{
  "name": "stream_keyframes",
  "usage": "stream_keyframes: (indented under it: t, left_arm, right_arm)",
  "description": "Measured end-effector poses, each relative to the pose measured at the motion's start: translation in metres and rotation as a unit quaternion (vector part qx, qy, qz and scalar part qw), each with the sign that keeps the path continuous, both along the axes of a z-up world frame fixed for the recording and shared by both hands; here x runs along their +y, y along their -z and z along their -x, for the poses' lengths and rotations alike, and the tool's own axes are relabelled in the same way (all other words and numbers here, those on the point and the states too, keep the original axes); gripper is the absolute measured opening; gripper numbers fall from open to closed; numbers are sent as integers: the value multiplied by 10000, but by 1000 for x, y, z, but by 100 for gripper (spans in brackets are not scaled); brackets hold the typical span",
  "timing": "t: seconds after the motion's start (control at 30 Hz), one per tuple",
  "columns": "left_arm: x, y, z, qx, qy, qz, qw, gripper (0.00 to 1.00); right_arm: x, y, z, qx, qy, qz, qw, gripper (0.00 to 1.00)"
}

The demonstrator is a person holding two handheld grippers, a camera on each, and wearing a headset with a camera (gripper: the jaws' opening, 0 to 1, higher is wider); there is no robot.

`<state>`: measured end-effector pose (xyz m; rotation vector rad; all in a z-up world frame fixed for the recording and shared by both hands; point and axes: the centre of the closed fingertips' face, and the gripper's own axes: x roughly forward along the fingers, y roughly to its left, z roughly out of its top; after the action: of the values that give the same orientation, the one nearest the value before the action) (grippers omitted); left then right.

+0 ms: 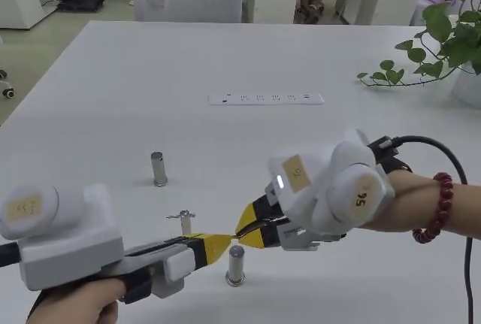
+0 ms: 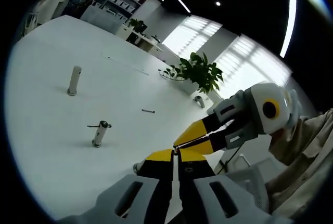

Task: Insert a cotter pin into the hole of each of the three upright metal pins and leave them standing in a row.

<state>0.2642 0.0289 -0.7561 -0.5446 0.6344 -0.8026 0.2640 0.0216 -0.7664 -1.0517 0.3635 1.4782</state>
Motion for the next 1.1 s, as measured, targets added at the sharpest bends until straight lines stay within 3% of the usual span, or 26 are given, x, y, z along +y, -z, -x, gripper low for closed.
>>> stream_keyframes:
  t: [0.27,0.43,0.53,0.63,0.67,0.77,0.83,0.87,0.93,0.97,1.1]
  left_arm:
    - [2,-2,-2,-346,123,-213,9991,0]
    - [3,-1,0,-752,358,-588,9948,0]
    - [4,0,2,-1059,541,-850,9893,0]
    - [4,1,2,-1271,676,-962,9849,0]
    - [3,1,2,-1393,734,-1058,9819,0]
    - [-2,-3,6,-1653,910,-1072,9762,0]
    - [-2,-2,7,-1809,1019,-1204,9708,0]
    - [-3,-1,8,-1918,1145,-1290,9661,0]
    - [-5,-2,10,-1960,1199,-1275,9648,0]
    - [-8,-3,13,-2058,1328,-1274,9611,0]
    - [-9,-2,16,-2245,1502,-1365,9531,0]
  right_arm:
    - [0,-3,-2,235,180,-169,9994,5]
    - [-3,-5,-3,629,379,-318,9968,9]
    - [-4,-5,-2,846,475,-392,9945,10]
    - [-6,-5,0,1114,523,-439,9914,11]
    - [-6,-6,-1,1128,538,-455,9911,11]
    - [-9,-4,2,1315,528,-423,9890,11]
    - [-10,-3,7,1477,481,-417,9870,12]
    - [-10,-3,7,1497,467,-427,9867,12]
    - [-10,-3,9,1563,463,-435,9857,12]
    - [-11,-2,10,1559,431,-418,9859,12]
    - [-13,-2,15,1710,321,-394,9839,12]
